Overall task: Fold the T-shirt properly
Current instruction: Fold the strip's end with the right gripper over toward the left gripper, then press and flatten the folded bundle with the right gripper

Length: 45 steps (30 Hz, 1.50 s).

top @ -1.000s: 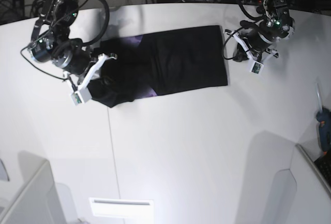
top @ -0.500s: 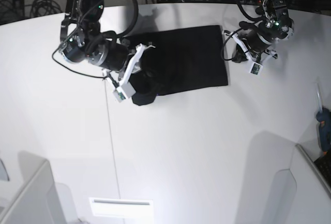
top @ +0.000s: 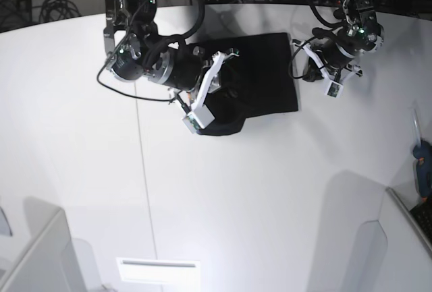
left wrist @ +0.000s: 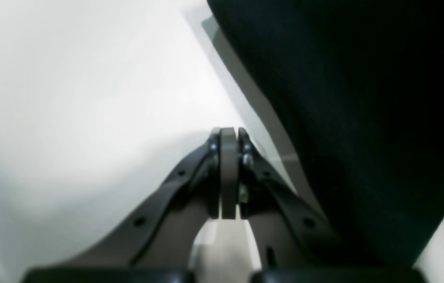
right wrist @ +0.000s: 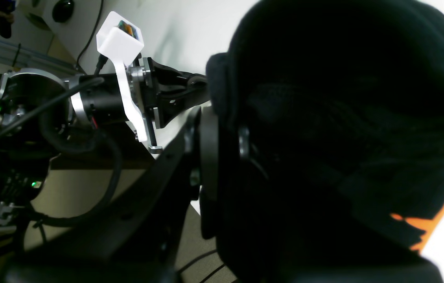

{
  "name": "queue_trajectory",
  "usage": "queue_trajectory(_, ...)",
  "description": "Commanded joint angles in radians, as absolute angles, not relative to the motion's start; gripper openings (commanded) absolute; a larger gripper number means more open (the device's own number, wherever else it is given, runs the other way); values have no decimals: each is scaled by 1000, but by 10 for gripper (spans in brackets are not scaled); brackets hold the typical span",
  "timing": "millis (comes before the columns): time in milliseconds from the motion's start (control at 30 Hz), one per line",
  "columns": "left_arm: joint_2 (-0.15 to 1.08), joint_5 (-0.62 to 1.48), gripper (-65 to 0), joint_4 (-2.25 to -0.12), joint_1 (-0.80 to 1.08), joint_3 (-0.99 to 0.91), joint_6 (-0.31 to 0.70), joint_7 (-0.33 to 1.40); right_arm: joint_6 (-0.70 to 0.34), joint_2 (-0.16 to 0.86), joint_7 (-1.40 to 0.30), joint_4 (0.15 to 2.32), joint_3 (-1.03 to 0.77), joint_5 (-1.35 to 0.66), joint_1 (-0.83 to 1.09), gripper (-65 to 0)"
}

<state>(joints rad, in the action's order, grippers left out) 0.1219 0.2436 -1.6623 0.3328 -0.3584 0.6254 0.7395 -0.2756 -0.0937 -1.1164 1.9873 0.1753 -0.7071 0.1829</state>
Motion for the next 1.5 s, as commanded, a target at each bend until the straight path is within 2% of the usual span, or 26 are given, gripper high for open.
queue_trajectory(0,127,197,-650,-1655,351,-361,616,809,-278,-99,-1090,1995,179,-731,170,-650)
queue_trajectory(367,131,205,-650,-1672,371,-421,622,812,-278,-96,-1092,1943,203,-730,145,-650)
queue_trajectory(500,134,205,-650,-1678,383,-446,622,811,-278,-97,-1092,1928,237,-671,133,-650)
queue_trajectory(800,145,196,-650,-1681,401,-329,616,811,-277,-104,-1027,1880,366,-552,113,-650)
queue_trajectory(1033,150,205,-650,-1681,412,-335,616,811,-275,-104,-955,1768,429,-549,82,-650)
queue_trajectory(1167,151,206,-650,-1718,453,-437,622,809,-206,-99,-914,1759,435,-549,81,-650)
queue_trajectory(1467,153,206,-650,-1781,524,-648,624,809,-188,-102,-903,1719,453,-549,65,-650)
